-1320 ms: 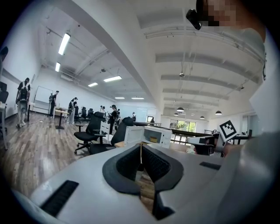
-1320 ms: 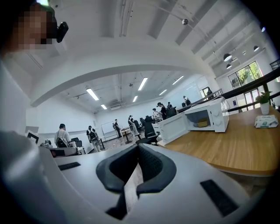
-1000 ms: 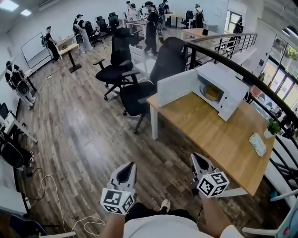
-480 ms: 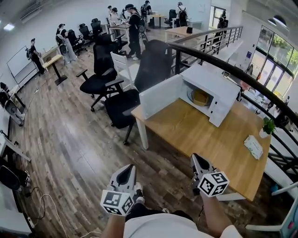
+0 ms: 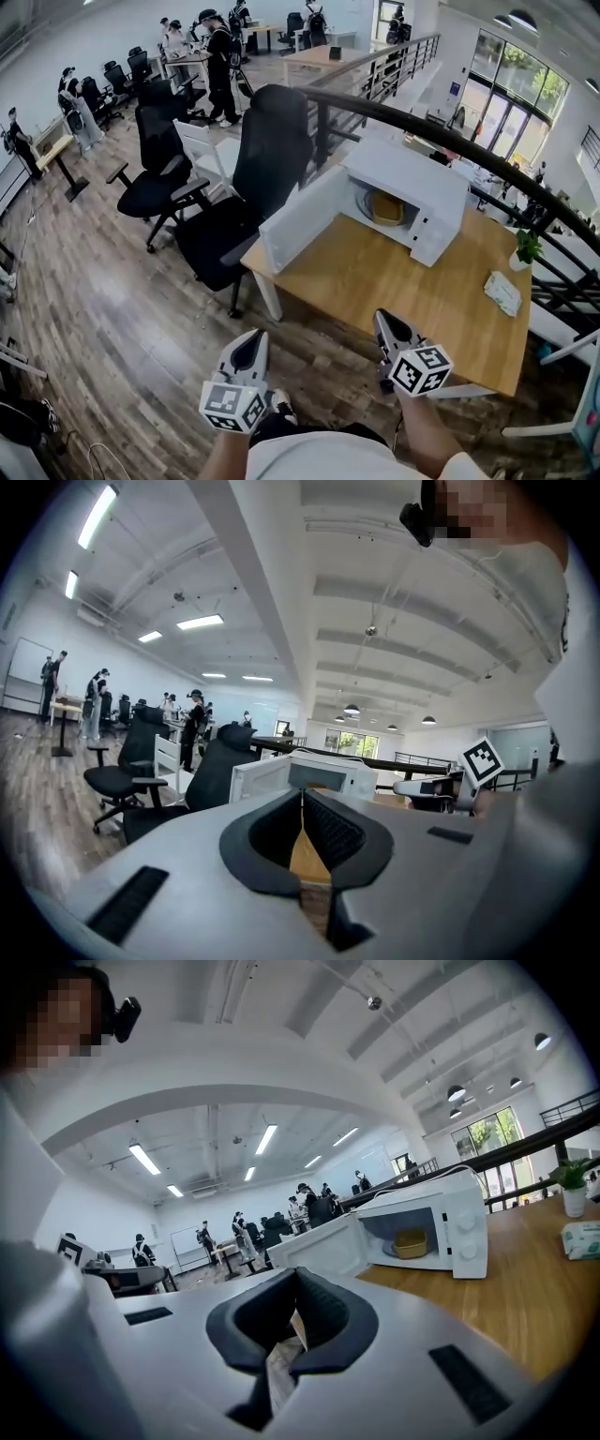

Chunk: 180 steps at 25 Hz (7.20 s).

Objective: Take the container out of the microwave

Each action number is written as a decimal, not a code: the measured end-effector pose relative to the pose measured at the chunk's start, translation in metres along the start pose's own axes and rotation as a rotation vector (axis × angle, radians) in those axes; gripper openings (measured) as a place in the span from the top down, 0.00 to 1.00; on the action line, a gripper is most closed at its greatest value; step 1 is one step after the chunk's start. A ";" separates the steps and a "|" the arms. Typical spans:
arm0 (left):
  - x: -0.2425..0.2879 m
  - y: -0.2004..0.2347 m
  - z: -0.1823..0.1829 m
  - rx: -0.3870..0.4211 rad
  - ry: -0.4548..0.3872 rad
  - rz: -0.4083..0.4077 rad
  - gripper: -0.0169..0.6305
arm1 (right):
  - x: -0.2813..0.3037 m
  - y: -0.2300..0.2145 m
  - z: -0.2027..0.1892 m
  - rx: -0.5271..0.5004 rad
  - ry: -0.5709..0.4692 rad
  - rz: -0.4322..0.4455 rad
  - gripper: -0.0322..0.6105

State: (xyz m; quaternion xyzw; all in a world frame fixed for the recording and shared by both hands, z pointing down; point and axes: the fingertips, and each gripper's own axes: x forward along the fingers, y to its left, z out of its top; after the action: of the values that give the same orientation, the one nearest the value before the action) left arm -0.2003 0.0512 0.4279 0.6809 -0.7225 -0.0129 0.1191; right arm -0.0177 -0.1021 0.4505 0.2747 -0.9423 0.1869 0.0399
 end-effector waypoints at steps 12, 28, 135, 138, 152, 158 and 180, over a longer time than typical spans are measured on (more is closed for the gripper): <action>0.087 0.077 0.012 0.024 0.039 -0.217 0.92 | 0.068 0.003 -0.003 0.040 -0.026 -0.213 0.92; 0.188 0.047 0.007 0.027 0.099 -0.353 0.92 | 0.104 -0.076 0.009 0.141 -0.064 -0.308 0.92; 0.200 0.030 -0.007 0.037 0.124 -0.411 0.92 | 0.148 -0.179 -0.070 1.243 -0.449 -0.305 0.62; 0.179 0.031 -0.010 0.036 0.123 -0.420 0.92 | 0.126 -0.161 -0.082 1.239 -0.444 -0.314 0.62; 0.153 -0.040 -0.031 0.044 0.189 -0.508 0.92 | 0.006 -0.174 -0.119 1.282 -0.492 -0.410 0.62; 0.155 -0.096 -0.050 0.040 0.210 -0.507 0.92 | -0.045 -0.223 -0.143 1.305 -0.484 -0.477 0.62; 0.158 -0.150 -0.084 0.050 0.277 -0.473 0.92 | -0.096 -0.296 -0.194 1.311 -0.453 -0.581 0.58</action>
State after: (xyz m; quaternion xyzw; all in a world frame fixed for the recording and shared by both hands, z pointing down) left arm -0.0439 -0.1037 0.5072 0.8287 -0.5203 0.0708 0.1935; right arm 0.2158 -0.2118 0.7115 0.5114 -0.5126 0.6308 -0.2789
